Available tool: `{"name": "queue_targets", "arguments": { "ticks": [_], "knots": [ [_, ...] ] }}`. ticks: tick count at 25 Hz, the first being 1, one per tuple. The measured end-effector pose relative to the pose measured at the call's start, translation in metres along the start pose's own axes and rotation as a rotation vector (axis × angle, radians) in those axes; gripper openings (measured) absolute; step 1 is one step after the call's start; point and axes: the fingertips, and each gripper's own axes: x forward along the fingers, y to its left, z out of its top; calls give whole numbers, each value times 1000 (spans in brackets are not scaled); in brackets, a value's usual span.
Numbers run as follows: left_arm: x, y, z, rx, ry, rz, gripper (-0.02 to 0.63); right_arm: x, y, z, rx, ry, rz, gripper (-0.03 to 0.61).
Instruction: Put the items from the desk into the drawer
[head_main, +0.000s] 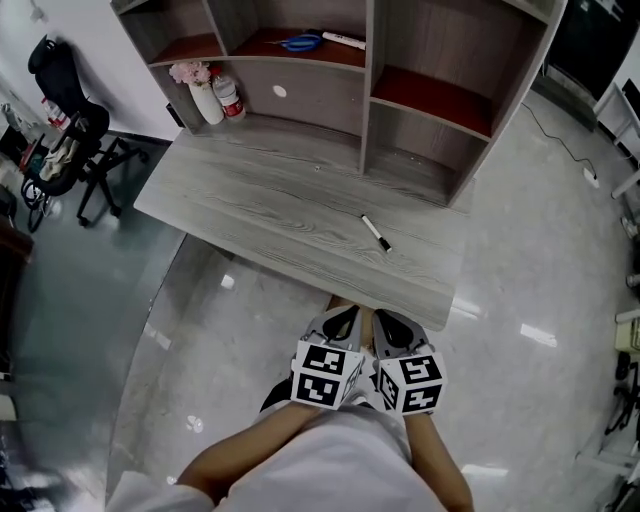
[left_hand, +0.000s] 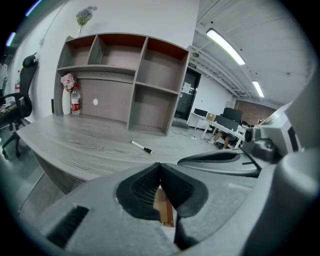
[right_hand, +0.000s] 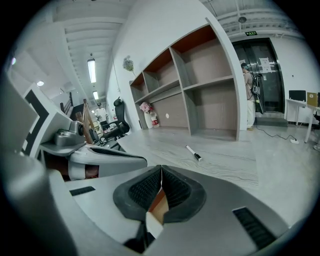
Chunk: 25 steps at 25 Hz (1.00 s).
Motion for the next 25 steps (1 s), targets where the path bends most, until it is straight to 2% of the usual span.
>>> {"name": "queue_targets", "arguments": {
  "ticks": [10,20,25],
  "knots": [
    [39,32,25,18,24,-49,2,51,-41,18,-72,33,-98,2],
    [69,63,39,36,62,-72,2,104,-79,17,-109,121,-146,3],
    [78,73,42,43,76,-76,2,122,-93,21,-122,132,-165,3]
  ]
}}
